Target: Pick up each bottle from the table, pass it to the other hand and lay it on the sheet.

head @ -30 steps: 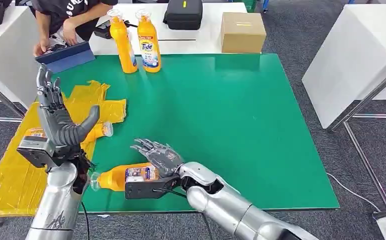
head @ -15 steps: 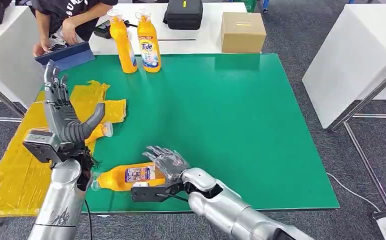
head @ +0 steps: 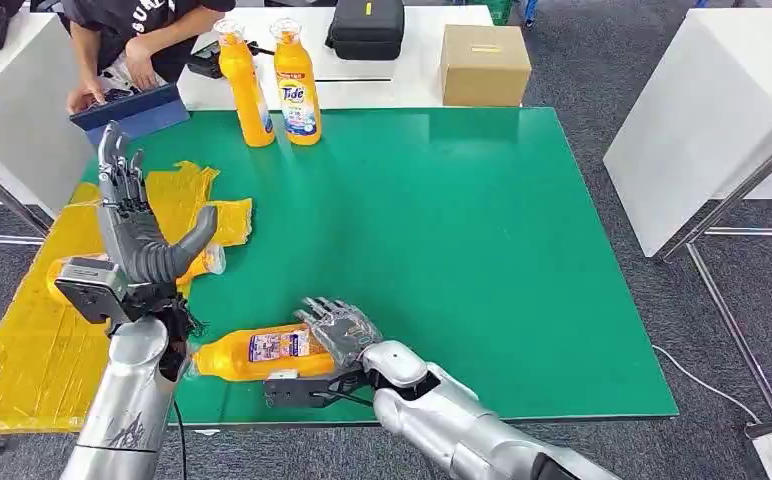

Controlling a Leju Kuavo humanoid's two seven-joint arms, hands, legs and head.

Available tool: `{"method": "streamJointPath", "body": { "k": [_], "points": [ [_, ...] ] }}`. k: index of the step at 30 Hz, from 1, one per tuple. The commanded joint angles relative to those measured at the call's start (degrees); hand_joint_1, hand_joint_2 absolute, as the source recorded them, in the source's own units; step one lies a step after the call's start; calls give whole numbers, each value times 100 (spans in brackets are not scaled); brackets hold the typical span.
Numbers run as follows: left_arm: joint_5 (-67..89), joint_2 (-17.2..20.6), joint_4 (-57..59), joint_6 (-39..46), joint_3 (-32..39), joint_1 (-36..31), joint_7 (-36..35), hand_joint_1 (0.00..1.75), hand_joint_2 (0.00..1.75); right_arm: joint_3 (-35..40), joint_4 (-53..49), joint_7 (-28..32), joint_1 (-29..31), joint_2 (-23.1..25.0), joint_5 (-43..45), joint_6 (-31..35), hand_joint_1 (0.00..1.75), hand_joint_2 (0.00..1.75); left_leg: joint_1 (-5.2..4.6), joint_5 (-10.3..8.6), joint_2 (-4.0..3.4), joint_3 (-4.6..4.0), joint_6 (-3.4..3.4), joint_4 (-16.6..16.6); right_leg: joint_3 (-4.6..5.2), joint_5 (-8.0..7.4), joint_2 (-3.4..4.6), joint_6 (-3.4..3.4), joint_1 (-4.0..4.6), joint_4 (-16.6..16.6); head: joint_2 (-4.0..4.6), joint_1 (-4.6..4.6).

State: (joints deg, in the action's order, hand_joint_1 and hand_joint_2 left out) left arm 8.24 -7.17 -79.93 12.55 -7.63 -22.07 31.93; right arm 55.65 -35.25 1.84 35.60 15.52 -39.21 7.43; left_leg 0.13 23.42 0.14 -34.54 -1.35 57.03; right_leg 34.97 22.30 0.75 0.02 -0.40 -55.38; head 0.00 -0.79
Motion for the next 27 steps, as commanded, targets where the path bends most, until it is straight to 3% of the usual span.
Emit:
{"method": "streamJointPath", "body": {
  "k": [1, 2, 3, 11, 12, 13, 23, 27],
  "points": [
    [-3, -56, 406, -49, 86, -232, 8, 0, 175, 171, 920, 2, 170, 264, -128, -55, 7, 175, 1, 10, 7, 31, 12, -6, -32, 14, -15, -4, 1, 3, 0, -2],
    [-4, -63, 386, -54, 99, -220, 9, 0, 175, 178, 991, 4, 182, 292, -190, -3, 75, 175, 0, 7, 5, 27, 11, -7, -28, 11, -13, -3, 1, 4, 0, 0],
    [-5, -66, 380, -57, 104, -216, 9, 0, 175, 172, 1002, 4, 180, 300, -201, 11, 112, 175, 1, 4, 5, 19, 7, -6, -20, 7, -11, -2, 1, 4, 0, -2],
    [-5, -66, 380, -57, 104, -216, 9, 0, 175, 172, 1002, 4, 180, 300, -201, 11, 112, 175, 2, 3, 1, 24, 7, -6, -24, 6, -9, -2, 3, 4, 0, -2],
    [-5, -66, 380, -57, 104, -216, 9, 0, 175, 172, 1002, 4, 180, 300, -201, 11, 154, 175, 1, 5, 7, 34, 10, -8, -36, 10, -17, -1, 3, 6, 0, -2],
    [-5, -65, 384, -57, 105, -207, 9, 0, 175, 169, 1008, 3, 179, 293, -200, 10, 168, 175, 3, 4, 4, 32, 9, -7, -34, 7, -13, -2, 4, 6, 0, 0],
    [-64, -87, 546, -138, 157, -298, 41, 0, 175, -110, 1091, -8, 196, 360, -293, 61, 173, 175, 0, 1, 4, 30, 8, -7, -31, 6, -12, -3, 2, 4, 0, 0],
    [-147, -25, 413, -112, 230, -225, 50, 0, 175, -417, 844, 18, 197, 279, -235, 487, 175, 175, 1, 5, 6, 41, 12, -7, -42, 10, -17, -3, 3, 5, 0, 0]
  ]
}}
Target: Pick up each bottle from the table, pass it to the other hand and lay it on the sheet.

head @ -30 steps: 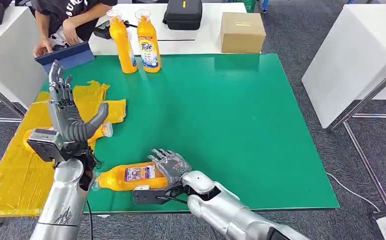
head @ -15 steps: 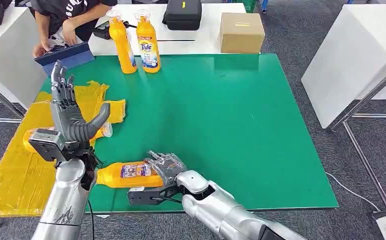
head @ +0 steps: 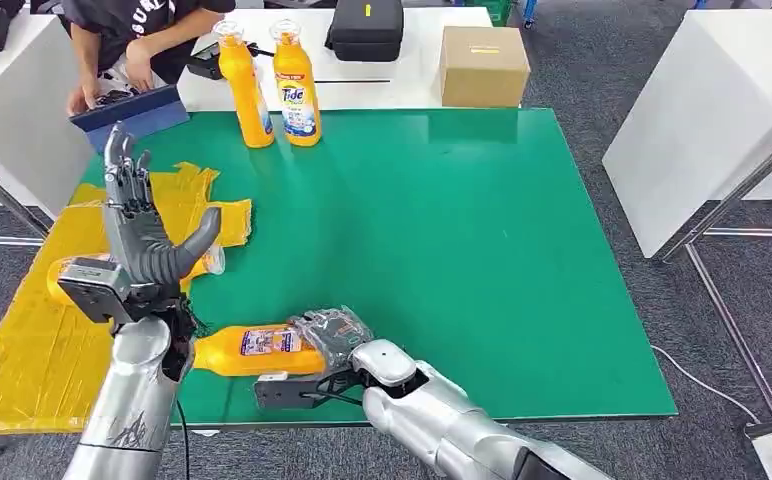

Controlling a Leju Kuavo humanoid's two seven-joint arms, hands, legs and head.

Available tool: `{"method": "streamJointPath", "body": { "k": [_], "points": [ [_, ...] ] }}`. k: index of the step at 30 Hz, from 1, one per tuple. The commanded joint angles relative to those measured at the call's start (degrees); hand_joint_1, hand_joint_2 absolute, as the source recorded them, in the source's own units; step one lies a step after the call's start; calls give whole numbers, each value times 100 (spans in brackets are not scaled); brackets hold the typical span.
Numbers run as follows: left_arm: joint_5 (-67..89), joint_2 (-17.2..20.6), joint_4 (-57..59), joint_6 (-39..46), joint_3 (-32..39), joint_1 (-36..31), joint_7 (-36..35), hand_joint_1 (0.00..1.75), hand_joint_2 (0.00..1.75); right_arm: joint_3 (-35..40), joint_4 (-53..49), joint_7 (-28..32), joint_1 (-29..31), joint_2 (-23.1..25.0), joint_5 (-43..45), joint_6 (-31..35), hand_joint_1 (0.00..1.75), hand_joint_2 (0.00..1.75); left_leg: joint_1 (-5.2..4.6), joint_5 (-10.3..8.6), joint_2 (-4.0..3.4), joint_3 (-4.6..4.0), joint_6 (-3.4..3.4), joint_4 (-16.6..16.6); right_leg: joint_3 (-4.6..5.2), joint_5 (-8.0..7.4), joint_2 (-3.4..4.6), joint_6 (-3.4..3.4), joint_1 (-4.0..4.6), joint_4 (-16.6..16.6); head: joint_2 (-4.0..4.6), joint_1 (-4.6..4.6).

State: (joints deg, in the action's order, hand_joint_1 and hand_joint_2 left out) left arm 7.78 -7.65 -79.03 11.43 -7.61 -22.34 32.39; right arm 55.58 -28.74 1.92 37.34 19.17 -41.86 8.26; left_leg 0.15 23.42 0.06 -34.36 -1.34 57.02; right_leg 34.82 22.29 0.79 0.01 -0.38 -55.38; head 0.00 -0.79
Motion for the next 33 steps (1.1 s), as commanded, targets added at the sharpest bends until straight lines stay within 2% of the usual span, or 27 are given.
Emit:
{"method": "streamJointPath", "body": {
  "k": [1, 2, 3, 4, 5, 6, 7, 13, 14, 21, 22, 24, 26, 29, 33],
  "points": [
    [-171, 31, 94, 110, 353, -68, 25, 0, 175, -749, -159, 17, -41, -189, 100, 1144, 175, 175, -1, 5, 13, 19, 10, -6, -22, 10, -19, -2, 0, 4, 0, 0],
    [-175, 68, -40, 117, 382, 8, 16, 0, 175, -809, -285, 9, -15, -252, 101, 1027, 175, 175, -1, 2, 6, 10, 6, -5, -12, 5, -10, -1, -1, 3, 0, 0],
    [-223, 63, -193, 164, 471, 88, 17, 0, 175, -1088, -590, 18, -89, -339, 116, 1526, 175, 175, -1, 8, 6, 19, 9, -4, -21, 10, -12, -1, 0, 3, 0, -2],
    [-232, 76, -296, 178, 518, 137, 14, 0, 175, -1218, -725, 15, -79, -415, 130, 1515, 175, 175, 0, 6, 3, 12, 7, -3, -15, 7, -8, -1, 0, 3, 0, 0],
    [8, 16, -496, 616, 652, 209, 154, 0, 175, -1588, -1112, 17, -184, -524, 163, 2018, 175, 175, 0, 4, 3, 1, 6, 1, -6, 6, -8, 0, 0, -1, 0, -4],
    [16, 30, -593, 639, 640, 243, 143, 0, 175, -1676, -1204, 22, -175, -607, 166, 1922, 175, 175, -2, 7, 4, 6, 8, 2, -12, 11, -9, 1, -3, -4, 0, -2],
    [-78, -17, -757, 752, 702, 285, 155, 0, 175, -1956, -1378, 35, -236, -670, 103, 2279, 175, 175, -1, 4, 1, -2, 7, 1, -5, 7, -5, 1, -2, -1, 0, -2],
    [-439, -104, -1224, 1061, 897, 505, 190, 0, 175, -3091, -1708, 368, -544, -859, -178, 3174, 175, 175, -1, 3, 29, 3, 7, -1, -18, 11, -27, 2, -2, 5, 0, 0],
    [-452, -114, -1255, 1132, 955, 532, 204, 0, 175, -3333, -1885, 428, -667, -840, -303, 3174, 175, 175, -2, -1, 27, -6, 5, -2, -9, 7, -22, 1, -3, 4, 0, -2],
    [-455, -105, -1261, 1140, 977, 546, 205, 0, 175, -3338, -1898, 438, -679, -830, -311, 3174, 175, 175, -5, 8, 25, 0, 10, 2, -13, 13, -24, -2, -9, -2, 0, -2],
    [-655, -158, -1269, 1143, 1063, 561, 183, 0, 175, -3744, -2187, 525, -838, -725, -537, 3174, 175, 175, -7, 3, 22, -7, 7, 0, -5, 8, -18, -1, -10, 0, 0, -2],
    [-1200, -187, -1213, 796, 1214, 687, -219, 0, 175, -4505, -2669, 1017, -1138, -560, -754, 3174, 175, 175, -7, 10, 20, 3, 10, 0, -13, 14, -19, -3, -10, -2, 0, 0],
    [-1644, -160, -748, 235, 1220, 609, -876, 0, 175, -4861, -3047, 1514, -1352, -454, -800, 3174, 175, 175, -7, 2, 21, -6, 6, -4, -3, 8, -18, -1, -11, 1, 0, -2],
    [-1655, -28, 391, -657, 782, 119, -1496, 0, 175, -4732, -3019, 1838, -1347, -300, -928, 3174, 175, 175, -6, -1, 34, -4, 7, -5, -7, 9, -29, -2, -8, 1, 0, 0],
    [-1441, -79, 984, -920, 381, -199, -1668, 0, 175, -4576, -2975, 1981, -1272, -135, -1089, 3174, 175, 175, -5, 2, 43, -1, 9, 1, -11, 14, -41, -1, -5, -4, 0, -4]
  ]
}}
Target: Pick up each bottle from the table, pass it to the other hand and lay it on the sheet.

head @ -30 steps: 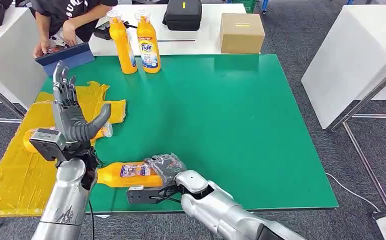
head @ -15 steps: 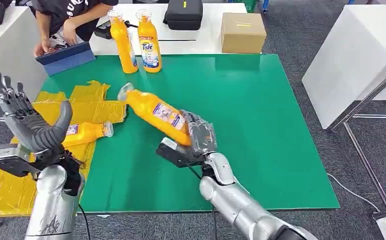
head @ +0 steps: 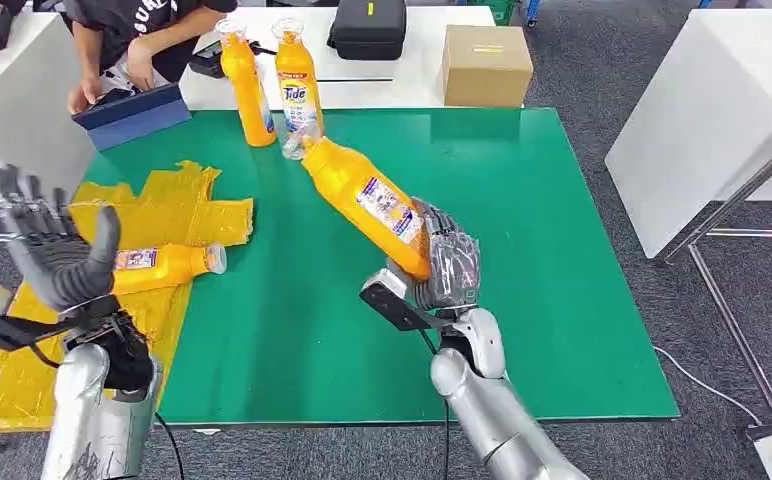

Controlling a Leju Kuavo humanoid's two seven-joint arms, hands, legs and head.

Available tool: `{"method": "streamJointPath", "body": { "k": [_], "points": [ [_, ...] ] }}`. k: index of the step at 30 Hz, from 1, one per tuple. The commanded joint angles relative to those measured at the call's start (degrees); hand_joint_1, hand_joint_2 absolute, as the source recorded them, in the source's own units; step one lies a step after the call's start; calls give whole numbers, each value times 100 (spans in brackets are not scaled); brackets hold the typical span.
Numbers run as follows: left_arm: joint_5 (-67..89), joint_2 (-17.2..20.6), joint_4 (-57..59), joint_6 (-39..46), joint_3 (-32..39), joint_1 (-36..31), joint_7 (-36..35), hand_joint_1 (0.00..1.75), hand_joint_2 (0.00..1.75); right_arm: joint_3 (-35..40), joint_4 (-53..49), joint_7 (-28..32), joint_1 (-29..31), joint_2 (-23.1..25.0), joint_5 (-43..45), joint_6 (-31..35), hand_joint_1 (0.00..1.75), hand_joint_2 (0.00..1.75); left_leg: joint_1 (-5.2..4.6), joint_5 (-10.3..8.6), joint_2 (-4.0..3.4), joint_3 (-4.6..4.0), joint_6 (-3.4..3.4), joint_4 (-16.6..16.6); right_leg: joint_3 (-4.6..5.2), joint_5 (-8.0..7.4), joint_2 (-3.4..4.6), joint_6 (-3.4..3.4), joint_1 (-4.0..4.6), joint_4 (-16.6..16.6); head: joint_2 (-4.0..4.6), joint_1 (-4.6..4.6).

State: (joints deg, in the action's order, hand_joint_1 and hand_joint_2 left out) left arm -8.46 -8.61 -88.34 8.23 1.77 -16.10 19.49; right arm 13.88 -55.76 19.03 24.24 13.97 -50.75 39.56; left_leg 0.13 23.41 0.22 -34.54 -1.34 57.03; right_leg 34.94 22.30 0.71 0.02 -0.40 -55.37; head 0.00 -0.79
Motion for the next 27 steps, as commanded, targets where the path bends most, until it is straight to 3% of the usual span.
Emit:
{"method": "streamJointPath", "body": {
  "k": [1, 19, 27],
  "points": [
    [183, 17, 1915, -600, -556, -823, -378, 0, 175, -406, -273, 270, 39, 385, -199, 44, 175, 175, -2, 2, 16, 13, 8, 0, -17, 9, -23, -1, -2, -2, 0, 0],
    [183, 17, 1915, -600, -556, -823, -378, 0, 175, -406, -273, 270, 39, 385, -199, 44, 175, 175, -3, 6, 6, 11, 9, 0, -13, 9, -13, -2, -2, -2, 0, 0],
    [422, -54, 2217, -1042, -1150, -930, -622, 0, 175, -348, 190, 757, 379, 603, -371, 44, 175, 175, -3, 8, 3, 16, 10, 1, -17, 12, -11, -2, -2, -2, 0, 0]
  ]
}}
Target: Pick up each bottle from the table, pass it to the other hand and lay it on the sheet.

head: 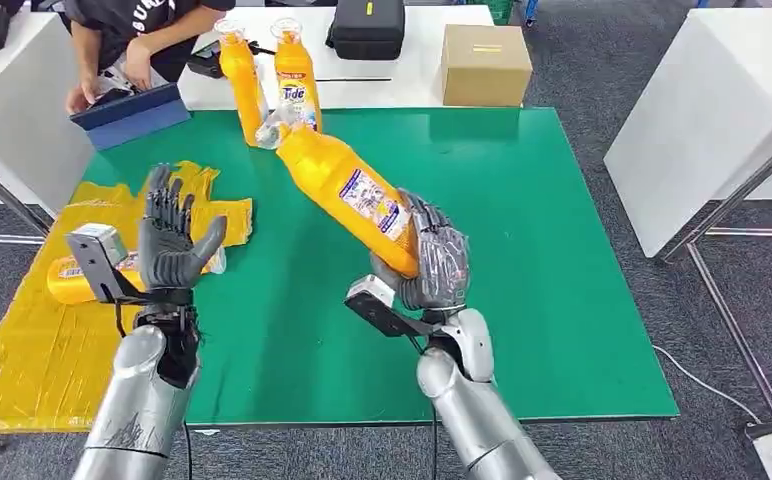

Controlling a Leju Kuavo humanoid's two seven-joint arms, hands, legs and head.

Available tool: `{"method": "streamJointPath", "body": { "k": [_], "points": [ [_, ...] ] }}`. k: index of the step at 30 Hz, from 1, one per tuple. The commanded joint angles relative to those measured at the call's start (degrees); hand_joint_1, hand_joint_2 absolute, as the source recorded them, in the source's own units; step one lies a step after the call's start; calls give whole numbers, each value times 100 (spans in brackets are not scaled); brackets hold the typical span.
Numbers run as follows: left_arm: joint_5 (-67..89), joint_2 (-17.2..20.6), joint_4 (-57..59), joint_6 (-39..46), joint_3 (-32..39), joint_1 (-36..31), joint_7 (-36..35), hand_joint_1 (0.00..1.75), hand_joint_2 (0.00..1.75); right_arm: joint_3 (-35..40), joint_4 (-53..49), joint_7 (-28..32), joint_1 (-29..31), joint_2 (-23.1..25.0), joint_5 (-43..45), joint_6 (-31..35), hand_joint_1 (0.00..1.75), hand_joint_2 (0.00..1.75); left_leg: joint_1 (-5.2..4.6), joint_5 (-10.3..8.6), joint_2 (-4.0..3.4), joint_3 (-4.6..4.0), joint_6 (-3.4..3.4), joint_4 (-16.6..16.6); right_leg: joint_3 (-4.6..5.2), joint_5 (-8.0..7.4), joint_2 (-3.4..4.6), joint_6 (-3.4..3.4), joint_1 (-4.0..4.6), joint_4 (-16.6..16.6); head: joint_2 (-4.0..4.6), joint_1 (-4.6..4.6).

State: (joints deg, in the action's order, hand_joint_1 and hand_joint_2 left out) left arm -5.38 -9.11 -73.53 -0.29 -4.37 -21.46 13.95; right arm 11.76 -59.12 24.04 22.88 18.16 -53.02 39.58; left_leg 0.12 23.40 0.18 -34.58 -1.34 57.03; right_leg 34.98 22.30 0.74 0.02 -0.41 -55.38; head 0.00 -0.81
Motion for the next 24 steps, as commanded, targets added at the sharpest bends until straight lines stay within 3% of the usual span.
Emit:
{"method": "streamJointPath", "body": {
  "k": [1, 5, 6, 10, 24],
  "points": [
    [113, -5, 751, -202, -576, -404, -63, 0, 175, -75, 661, 255, 606, 184, -124, 42, 175, 175, -2, 9, 6, 18, 9, 1, -20, 12, -13, -1, -2, -3, 0, 0],
    [-170, 7, 887, -551, -715, -506, -143, 0, 175, 106, 837, 214, 785, 184, -233, 42, 175, 175, -1, 4, 3, 10, 7, -1, -12, 5, -8, -1, -1, 0, 0, 2],
    [-576, -9, 891, -1186, -821, -544, -142, 0, 175, 276, 974, 360, 876, 184, -381, 42, 175, 175, -3, 8, 3, 20, 10, 0, -21, 10, -10, -2, -3, -3, 0, 2],
    [-857, -172, 342, -1111, -1142, -584, -345, 0, 175, 941, 1166, -226, 1031, 184, -470, 42, 175, 175, 1, 7, 0, 4, 8, 5, -8, 7, -5, -2, 1, -5, 0, 2],
    [-1706, -206, 123, -1256, -1473, -788, -684, 0, 175, 1033, 1222, -390, 932, 184, -1138, 42, 175, 175, 1, 10, 10, 17, 11, 4, -24, 14, -17, -2, 2, -4, 0, 4]
  ]
}}
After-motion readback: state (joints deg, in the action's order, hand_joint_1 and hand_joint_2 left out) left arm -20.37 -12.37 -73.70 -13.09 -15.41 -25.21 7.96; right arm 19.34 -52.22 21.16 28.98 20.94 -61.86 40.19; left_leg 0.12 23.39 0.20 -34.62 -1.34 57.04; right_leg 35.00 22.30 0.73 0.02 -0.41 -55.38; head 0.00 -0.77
